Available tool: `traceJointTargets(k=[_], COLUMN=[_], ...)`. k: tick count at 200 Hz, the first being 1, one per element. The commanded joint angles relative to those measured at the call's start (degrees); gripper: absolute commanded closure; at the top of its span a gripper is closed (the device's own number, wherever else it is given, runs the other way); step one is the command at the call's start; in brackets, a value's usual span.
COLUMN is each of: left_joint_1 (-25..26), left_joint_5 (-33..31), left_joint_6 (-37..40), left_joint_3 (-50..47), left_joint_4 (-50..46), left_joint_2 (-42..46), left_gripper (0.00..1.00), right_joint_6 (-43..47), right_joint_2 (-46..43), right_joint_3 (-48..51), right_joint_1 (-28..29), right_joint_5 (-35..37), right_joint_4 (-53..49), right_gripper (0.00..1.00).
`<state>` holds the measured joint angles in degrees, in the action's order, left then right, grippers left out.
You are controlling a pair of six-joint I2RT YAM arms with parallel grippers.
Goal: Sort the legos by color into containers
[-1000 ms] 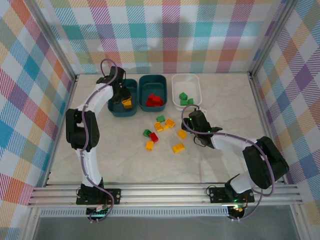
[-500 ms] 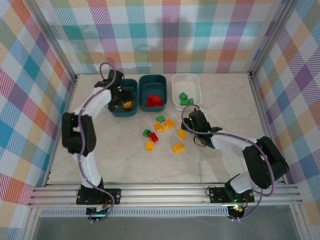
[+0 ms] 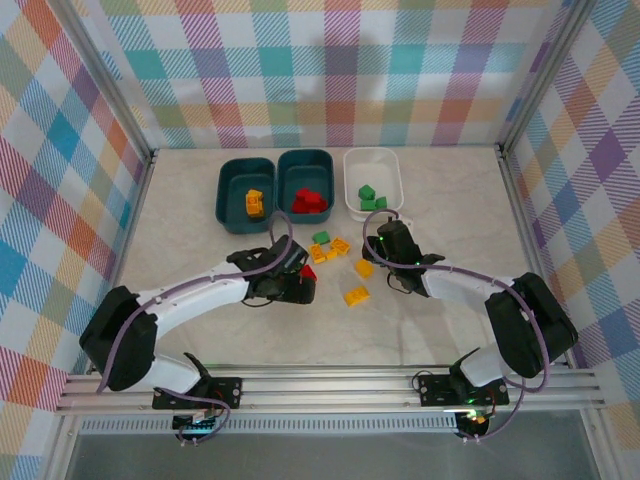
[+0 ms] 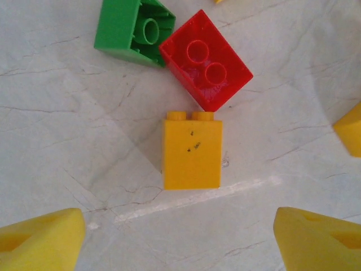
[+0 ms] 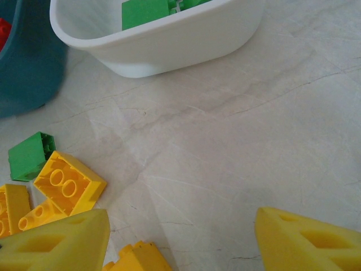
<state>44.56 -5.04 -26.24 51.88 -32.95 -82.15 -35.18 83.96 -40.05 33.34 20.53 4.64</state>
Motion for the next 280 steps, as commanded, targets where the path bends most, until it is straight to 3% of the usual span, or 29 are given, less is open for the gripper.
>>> traceJointTargets(k=[1,57,74,104,113,149,190,224,246,280], left_joint_1=[0.93,1.09,1.07,1.11,1.17,-1.67,-20.92,-33.72,-36.56,-36.99], left_joint_5=[-3.17,-2.58,-2.96,-2.29,-2.26,-10.57,-7.90,-3.67,-0.63,2.04], left_joint_6=[2.35,4.47,4.18,3.85,3.89,5.82,3.49,1.61,2.57,2.69], left_joint_3=[0.58,3.41,3.84,4.68,5.39,11.56,20.66,31.34,39.76,50.45], left_joint_4=[1.99,7.79,8.13,6.68,5.31,-3.81,-7.75,-9.84,-12.60,-16.89], left_joint_2=[-2.82,-13.85,-15.00,-12.88,-11.10,-3.56,-4.72,-14.50,-23.82,-36.59], left_gripper=[0.18,0.31,0.45,0.82,0.86,0.90,0.94,0.91,0.90,0.87], right_joint_6=[-0.05,0.21,0.24,0.24,0.16,-0.14,-0.09,0.02,0.25,0.63], right_joint_2=[0.76,0.43,0.41,0.32,0.41,0.85,1.64,1.49,0.98,1.07], right_joint_3=[-0.69,-0.59,-0.59,-0.57,-0.61,-0.78,-1.17,-1.27,-1.09,-1.18], right_joint_1=[-0.21,-0.21,-0.21,-0.25,-0.21,-0.21,-0.21,-0.21,-0.21,-0.21], right_joint_5=[0.16,0.27,0.30,0.12,0.01,-0.69,-1.80,-1.45,-1.12,-0.64], right_joint_4=[0.12,-0.23,-0.21,-0.04,-0.05,0.16,0.19,-0.01,-0.07,0.01], right_gripper=[0.31,0.31,0.31,0.31,0.31,0.31,0.31,0.31,0.31,0.31])
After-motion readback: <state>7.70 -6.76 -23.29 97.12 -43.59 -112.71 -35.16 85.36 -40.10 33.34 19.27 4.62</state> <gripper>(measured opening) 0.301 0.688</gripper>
